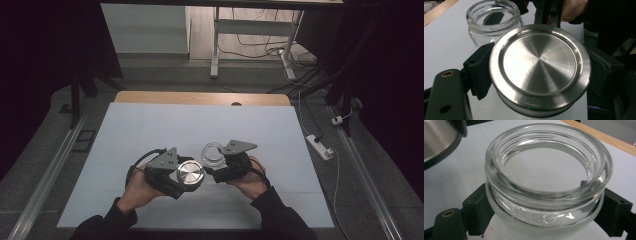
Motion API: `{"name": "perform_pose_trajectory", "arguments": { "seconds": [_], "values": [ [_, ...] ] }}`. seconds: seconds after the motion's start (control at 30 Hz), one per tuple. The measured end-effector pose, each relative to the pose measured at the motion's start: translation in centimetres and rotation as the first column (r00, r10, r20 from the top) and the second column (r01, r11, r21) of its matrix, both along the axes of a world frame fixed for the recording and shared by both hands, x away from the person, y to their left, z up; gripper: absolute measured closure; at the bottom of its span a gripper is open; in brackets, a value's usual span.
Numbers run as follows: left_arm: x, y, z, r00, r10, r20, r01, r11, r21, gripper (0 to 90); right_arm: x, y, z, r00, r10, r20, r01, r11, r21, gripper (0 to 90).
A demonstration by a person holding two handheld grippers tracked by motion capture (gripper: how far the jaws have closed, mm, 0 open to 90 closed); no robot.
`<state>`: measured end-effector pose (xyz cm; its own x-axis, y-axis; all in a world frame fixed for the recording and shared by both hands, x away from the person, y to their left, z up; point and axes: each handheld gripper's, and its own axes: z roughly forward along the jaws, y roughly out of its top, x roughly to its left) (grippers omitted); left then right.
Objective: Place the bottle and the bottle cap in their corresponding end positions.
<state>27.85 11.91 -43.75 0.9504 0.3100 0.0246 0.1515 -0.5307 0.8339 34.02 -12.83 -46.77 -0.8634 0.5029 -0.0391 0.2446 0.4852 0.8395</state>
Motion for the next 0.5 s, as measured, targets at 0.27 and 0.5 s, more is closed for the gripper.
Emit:
{"name": "perform_pose_trajectory", "arguments": {
  "seconds": [0.27,0.5],
  "values": [
    [-0.1,-0.4,-1.0,0.9999,-0.005,0.011,0.005,0.9999,0.011,19.1,0.8,0.1,0.0,0.9998,-0.021,0.001,0.021,1.0,0.004,14.6],
    [0.0,-0.6,-1.9,1.0,-0.004,-0.005,0.004,1.0,0.0,19.2,1.6,0.4,0.0,0.9995,-0.033,-0.002,0.033,0.999,0.012,14.7]
  ]
}}
